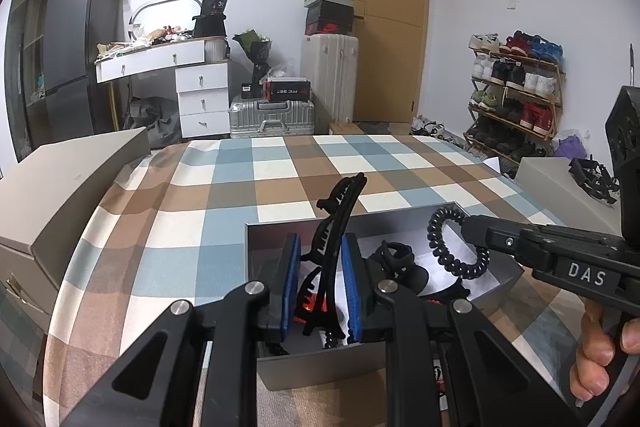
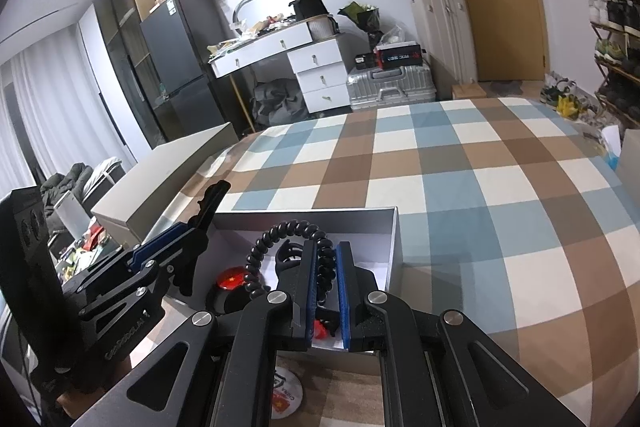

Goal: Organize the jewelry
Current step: 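Open the right tool then the left tool to release bracelet and clip, then lower the right tool onto the white round badge and close it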

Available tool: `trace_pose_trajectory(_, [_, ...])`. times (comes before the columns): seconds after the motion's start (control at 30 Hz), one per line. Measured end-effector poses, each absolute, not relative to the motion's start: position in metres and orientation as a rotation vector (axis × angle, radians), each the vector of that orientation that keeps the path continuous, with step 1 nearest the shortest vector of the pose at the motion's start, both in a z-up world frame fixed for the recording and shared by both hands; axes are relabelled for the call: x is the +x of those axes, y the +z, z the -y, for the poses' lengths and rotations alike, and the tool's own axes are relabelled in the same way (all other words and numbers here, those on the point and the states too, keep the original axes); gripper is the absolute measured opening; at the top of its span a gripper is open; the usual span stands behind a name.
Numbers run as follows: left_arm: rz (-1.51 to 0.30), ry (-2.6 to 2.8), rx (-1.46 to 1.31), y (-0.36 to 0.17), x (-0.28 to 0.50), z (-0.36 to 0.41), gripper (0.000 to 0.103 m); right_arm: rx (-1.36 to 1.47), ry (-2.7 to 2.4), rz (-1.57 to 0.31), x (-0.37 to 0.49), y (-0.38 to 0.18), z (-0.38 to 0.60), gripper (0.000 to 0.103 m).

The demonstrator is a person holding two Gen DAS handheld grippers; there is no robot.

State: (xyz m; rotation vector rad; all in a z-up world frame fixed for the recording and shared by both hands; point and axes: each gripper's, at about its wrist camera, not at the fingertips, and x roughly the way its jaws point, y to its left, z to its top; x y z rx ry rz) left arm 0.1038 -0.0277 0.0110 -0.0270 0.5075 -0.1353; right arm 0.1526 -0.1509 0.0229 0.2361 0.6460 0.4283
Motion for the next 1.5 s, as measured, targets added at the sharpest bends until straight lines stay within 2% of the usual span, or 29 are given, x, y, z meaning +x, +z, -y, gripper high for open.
trace_pose_trajectory(0.4, [-0.509,-0.133,-0.032,0.011,0.103,0.026,0.015,0.236,0.443,-0.634,0.150,0.026,0.148,0.012])
trace_pose_trajectory(0.5, [-0.508,-0.132,-0.032,0.011,0.103,0.026,0.015,0.237,0.428,-0.615,0.143,0.030,0.153,0.020])
trace_pose_trajectory(0.6, [-0.504,-0.133,-0.027,0.011,0.103,0.027,0.016,0.257,0.432,-0.607,0.134,0.031,0.162,0.035])
trace_pose_trajectory(0.67, [-0.502,-0.138,-0.021,0.011,0.103,0.028,0.016,0.258,0.429,-0.604,0.129,0.031,0.167,0.040])
trace_pose_trajectory(0.73, [-0.501,-0.140,-0.014,0.010,0.103,0.029,0.016,0.252,0.422,-0.601,0.123,0.030,0.172,0.051])
trace_pose_trajectory(0.77, [-0.500,-0.141,-0.012,0.010,0.103,0.029,0.017,0.253,0.422,-0.599,0.121,0.030,0.174,0.053])
trace_pose_trajectory(0.8, [-0.498,-0.141,-0.010,0.010,0.103,0.029,0.021,0.253,0.422,-0.599,0.119,0.030,0.176,0.055])
trace_pose_trajectory(0.9, [-0.488,-0.125,-0.011,0.011,0.102,0.028,0.048,0.249,0.412,-0.609,0.120,0.027,0.182,0.059])
trace_pose_trajectory(1.07, [-0.491,-0.144,-0.021,0.010,0.099,0.028,0.055,0.247,0.410,-0.641,0.120,0.022,0.190,0.063])
trace_pose_trajectory(1.13, [-0.499,-0.140,-0.019,0.010,0.100,0.030,0.072,0.233,0.411,-0.648,0.119,0.021,0.190,0.070])
trace_pose_trajectory(1.2, [-0.500,-0.137,-0.024,0.010,0.099,0.029,0.081,0.215,0.411,-0.655,0.116,0.020,0.190,0.078])
trace_pose_trajectory(1.3, [-0.520,-0.158,-0.051,0.009,0.098,0.026,0.082,0.189,0.420,-0.677,0.115,0.019,0.189,0.091])
trace_pose_trajectory(1.4, [-0.559,-0.156,-0.049,0.010,0.089,0.025,0.083,0.173,0.432,-0.697,0.114,0.018,0.185,0.096])
trace_pose_trajectory(1.5, [-0.579,-0.159,-0.023,0.014,0.072,0.024,0.098,0.162,0.443,-0.718,0.114,0.016,0.180,0.101])
